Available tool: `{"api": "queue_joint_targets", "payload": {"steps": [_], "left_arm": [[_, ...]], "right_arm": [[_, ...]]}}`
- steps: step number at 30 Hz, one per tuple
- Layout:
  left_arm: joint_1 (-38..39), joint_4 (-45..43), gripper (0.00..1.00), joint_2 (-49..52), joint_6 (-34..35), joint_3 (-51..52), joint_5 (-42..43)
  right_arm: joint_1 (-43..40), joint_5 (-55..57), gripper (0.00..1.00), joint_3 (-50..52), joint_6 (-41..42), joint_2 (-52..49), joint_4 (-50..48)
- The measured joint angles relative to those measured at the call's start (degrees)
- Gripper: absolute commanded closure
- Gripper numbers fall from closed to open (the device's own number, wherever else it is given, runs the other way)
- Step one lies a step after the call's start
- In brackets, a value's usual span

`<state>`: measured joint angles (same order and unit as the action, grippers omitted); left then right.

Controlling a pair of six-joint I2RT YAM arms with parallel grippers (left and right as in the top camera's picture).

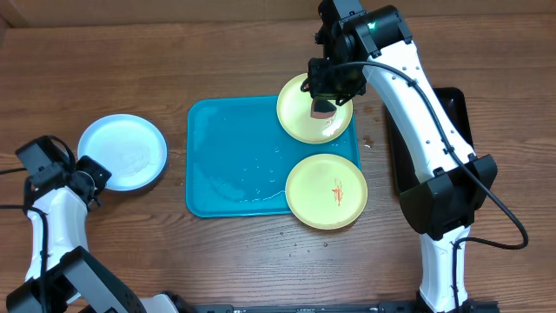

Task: Clean dirty plates on tray and stack at the side
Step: 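Carry the white plate left off the tray with left gripper, then lower the white plate onto the table and release it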

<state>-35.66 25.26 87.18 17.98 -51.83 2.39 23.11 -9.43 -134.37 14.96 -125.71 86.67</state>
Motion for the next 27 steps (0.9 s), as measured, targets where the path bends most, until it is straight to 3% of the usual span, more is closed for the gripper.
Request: {"api": "queue_joint_targets", "payload": {"steps": [6,16,27], "left_arm": [[0.04,-6.71,0.96,0.00,0.02,5.57,0.02],[0.04,-9.90,0.95,0.00,0.02,9.29,0.33],[0.04,-13.88,0.69,6.38,-0.66,9.29,2.36]], "right_arm": [[0.02,0.04,0.96,0.00,0.00,0.00,0.07],[0.00,0.02,0.96,0.00,0.02,0.00,0.11],[0.02,0.04,0.96,0.00,0.02,0.00,0.15]]}}
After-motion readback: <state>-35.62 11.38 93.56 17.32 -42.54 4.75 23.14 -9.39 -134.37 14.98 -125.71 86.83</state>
